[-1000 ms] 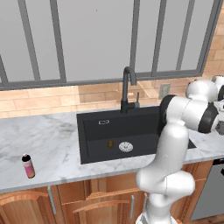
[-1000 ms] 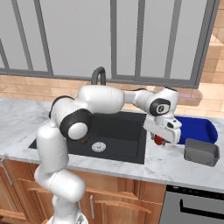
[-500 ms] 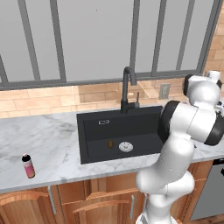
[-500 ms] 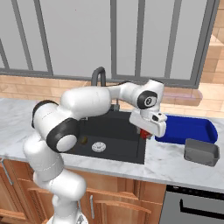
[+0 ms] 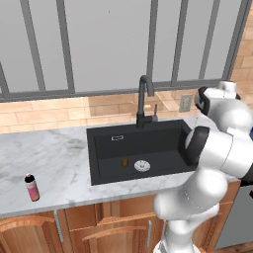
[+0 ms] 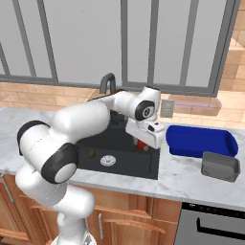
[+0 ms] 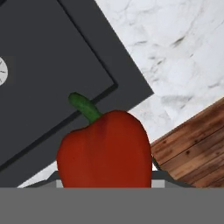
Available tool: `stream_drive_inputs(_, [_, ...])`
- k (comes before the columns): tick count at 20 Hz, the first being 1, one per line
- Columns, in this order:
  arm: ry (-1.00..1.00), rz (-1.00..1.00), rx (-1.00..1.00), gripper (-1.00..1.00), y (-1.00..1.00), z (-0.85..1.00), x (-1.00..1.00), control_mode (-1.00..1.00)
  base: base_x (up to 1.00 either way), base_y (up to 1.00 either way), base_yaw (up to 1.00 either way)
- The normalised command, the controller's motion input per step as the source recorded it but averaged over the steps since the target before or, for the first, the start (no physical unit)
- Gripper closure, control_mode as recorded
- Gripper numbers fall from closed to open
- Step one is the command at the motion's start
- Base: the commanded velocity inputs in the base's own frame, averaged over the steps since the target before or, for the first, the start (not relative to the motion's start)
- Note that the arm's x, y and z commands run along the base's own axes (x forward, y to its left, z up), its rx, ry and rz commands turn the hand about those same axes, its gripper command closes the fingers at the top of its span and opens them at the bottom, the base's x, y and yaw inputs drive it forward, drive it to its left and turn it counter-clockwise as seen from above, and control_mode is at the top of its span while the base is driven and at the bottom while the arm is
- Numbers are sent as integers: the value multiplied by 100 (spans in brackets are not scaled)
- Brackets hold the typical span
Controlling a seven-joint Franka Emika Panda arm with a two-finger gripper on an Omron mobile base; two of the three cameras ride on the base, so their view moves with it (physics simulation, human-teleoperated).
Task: Pick up all produce items and place them in the sink. Turn on the sink faucet to wash them. Then turn the sink off and put them in the tray.
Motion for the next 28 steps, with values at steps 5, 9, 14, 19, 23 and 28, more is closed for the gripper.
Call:
stream_drive_inputs(5, [-5, 1, 0, 100, 31, 0, 21, -100, 0, 0, 0])
stream_drive_inputs(9, [0, 1, 0, 100, 24, 0, 36, -100, 0, 0, 0])
stream_drive_inputs(14, [0, 1, 0, 100, 18, 0, 44, -100, 0, 0, 0])
stream_drive_inputs(19, [0, 1, 0, 100, 15, -7, 46, -100, 0, 0, 0])
stream_drive_inputs(23, [0, 1, 0, 100, 6, -21, 31, -100, 0, 0, 0])
stream_drive_inputs(28, [0, 2, 0, 100, 0, -34, 19, -100, 0, 0, 0])
